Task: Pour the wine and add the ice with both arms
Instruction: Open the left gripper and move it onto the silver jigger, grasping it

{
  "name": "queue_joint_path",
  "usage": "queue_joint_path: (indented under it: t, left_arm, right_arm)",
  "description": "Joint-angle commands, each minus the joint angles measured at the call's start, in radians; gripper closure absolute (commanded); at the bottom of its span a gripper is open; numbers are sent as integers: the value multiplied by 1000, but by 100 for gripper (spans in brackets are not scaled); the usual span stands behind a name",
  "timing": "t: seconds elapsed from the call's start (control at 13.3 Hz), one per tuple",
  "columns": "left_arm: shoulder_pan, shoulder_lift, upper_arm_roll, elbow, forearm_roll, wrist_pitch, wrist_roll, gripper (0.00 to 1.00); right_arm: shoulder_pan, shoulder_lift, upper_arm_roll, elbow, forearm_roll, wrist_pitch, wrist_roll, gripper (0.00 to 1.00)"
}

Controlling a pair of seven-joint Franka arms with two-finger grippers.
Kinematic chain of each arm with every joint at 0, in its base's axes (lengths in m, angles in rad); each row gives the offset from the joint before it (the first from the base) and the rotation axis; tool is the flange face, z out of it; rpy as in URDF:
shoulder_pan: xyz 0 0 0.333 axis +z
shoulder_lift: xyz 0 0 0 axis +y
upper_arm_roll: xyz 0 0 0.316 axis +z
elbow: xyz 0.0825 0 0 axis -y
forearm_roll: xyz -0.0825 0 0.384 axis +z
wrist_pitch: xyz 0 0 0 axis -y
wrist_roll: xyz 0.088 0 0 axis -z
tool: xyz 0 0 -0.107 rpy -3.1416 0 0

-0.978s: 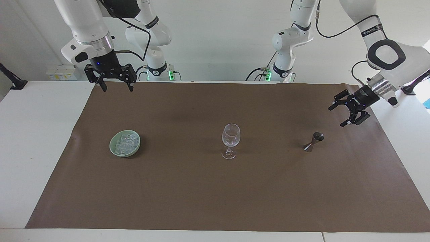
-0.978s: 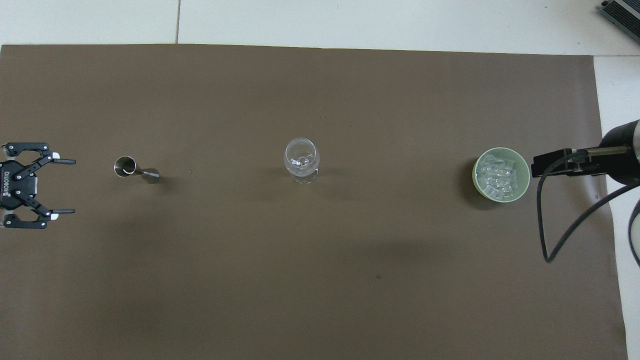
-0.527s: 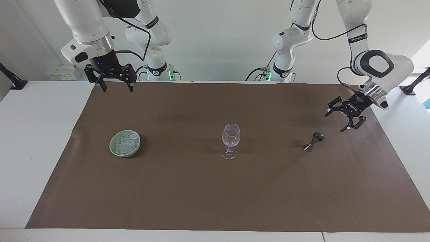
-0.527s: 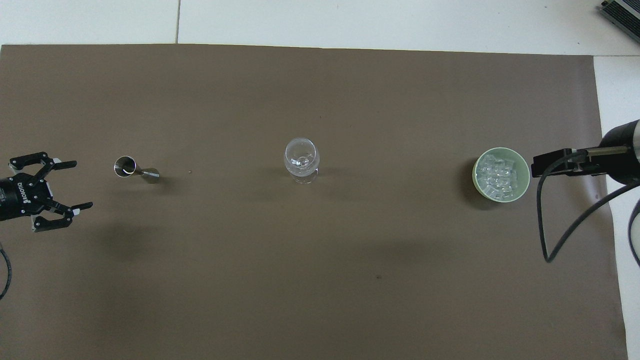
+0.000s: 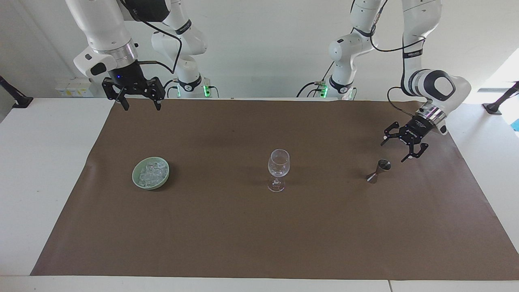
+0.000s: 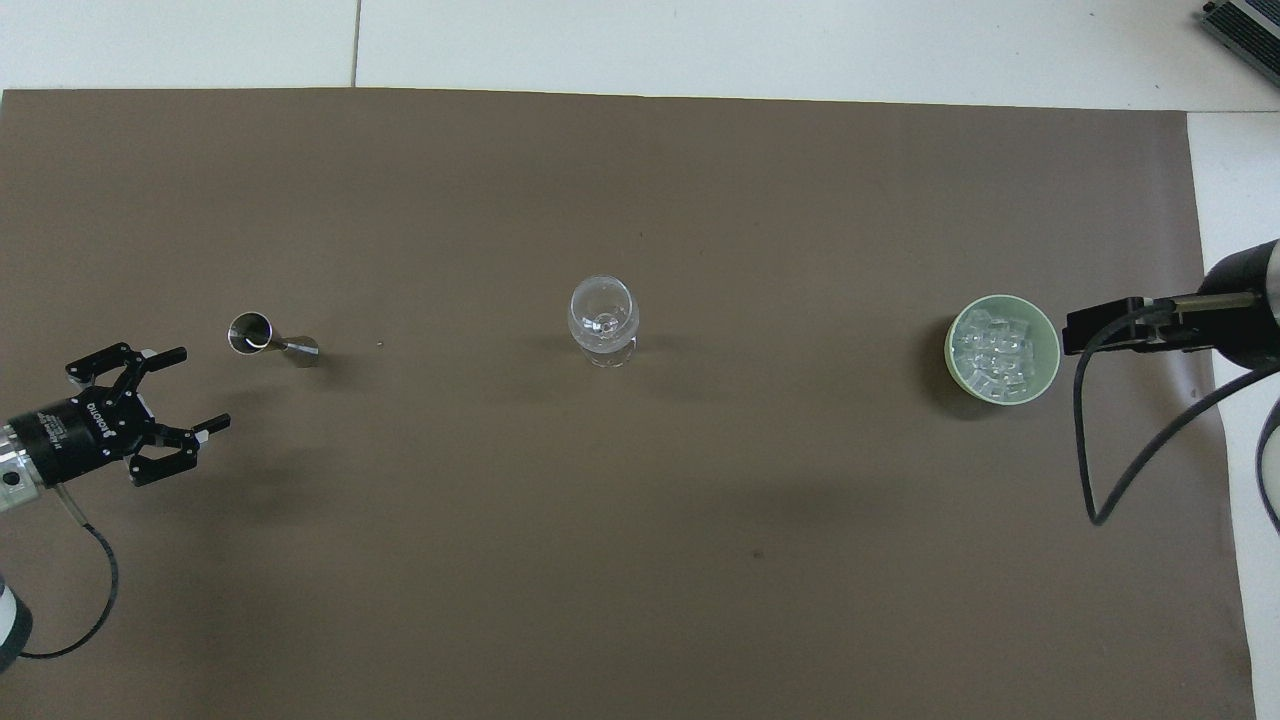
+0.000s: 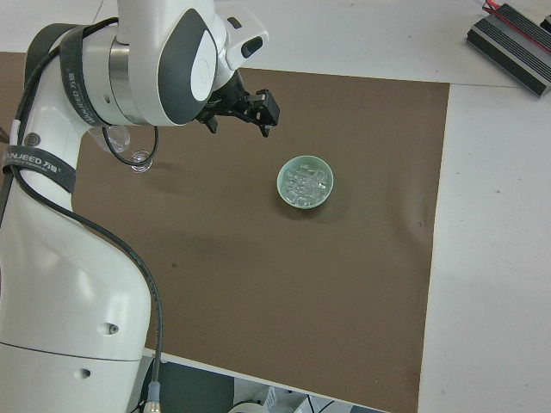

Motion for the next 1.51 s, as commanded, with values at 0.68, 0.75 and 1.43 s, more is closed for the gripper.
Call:
queue_joint_path:
  t: [0.68,0.75,1.43]
  left_arm:
    - [-164,116,-6,-60,-599,113,378,0]
    - [-164,124,-6,-60,-613,113,390,0]
    - [-172,139,-9,-58,-742,98,412,19]
  right_arm:
    - [-5,-22,4,-23,1,1,-19,0]
    - [-5,-22,4,-23,-1,1,-19,0]
    - [-5,-22,4,-23,-1,1,-19,0]
